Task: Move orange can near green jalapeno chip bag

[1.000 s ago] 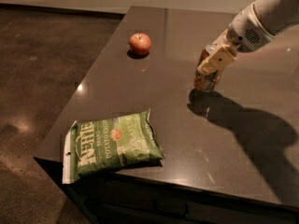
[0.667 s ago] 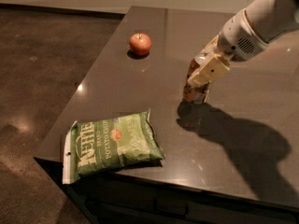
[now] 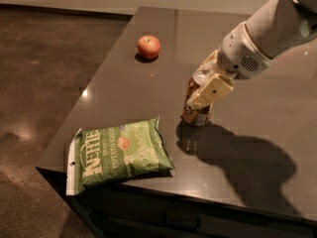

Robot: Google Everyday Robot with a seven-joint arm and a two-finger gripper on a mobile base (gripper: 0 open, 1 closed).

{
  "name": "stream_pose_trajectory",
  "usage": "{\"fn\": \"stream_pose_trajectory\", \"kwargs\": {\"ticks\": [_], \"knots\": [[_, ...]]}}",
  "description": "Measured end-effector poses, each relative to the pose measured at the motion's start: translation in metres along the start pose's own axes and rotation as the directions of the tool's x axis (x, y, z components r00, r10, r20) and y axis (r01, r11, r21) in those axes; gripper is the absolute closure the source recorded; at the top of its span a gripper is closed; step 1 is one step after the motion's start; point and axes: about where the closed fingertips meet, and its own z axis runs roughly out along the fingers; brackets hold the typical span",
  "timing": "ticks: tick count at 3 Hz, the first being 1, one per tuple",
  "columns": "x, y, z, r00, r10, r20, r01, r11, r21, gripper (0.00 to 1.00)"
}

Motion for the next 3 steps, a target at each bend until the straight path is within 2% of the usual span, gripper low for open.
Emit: {"fn": "stream_pose_trajectory", "kwargs": {"ticks": [3], "knots": [[-0.005, 0.026, 0.022, 0.997, -0.071, 0.017, 0.071, 0.9967, -0.040, 0.12]]}}
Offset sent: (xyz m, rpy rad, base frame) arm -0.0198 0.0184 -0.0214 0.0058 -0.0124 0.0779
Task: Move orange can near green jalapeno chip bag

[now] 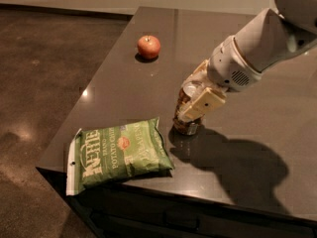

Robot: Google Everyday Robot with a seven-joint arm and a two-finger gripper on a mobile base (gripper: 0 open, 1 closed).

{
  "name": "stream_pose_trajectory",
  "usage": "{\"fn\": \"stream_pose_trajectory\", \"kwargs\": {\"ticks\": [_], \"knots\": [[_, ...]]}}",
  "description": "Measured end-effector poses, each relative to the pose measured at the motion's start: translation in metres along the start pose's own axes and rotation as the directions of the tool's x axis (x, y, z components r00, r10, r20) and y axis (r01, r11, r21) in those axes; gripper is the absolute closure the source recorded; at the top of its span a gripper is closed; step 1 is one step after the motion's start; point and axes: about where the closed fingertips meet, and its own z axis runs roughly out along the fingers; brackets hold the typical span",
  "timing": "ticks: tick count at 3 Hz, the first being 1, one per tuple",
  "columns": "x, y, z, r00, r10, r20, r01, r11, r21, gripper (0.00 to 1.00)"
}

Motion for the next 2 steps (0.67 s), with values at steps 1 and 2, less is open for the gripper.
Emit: {"fn": "stream_pose_trajectory", "kwargs": {"ticks": [1, 2], "knots": [[-0.0036, 0.0050, 0.0058, 1.000, -0.015, 0.008, 0.015, 0.9998, -0.012, 0.00], [-0.0043, 0.0060, 0.0068, 1.000, -0.017, 0.010, 0.017, 0.9997, -0.014, 0.00]]}}
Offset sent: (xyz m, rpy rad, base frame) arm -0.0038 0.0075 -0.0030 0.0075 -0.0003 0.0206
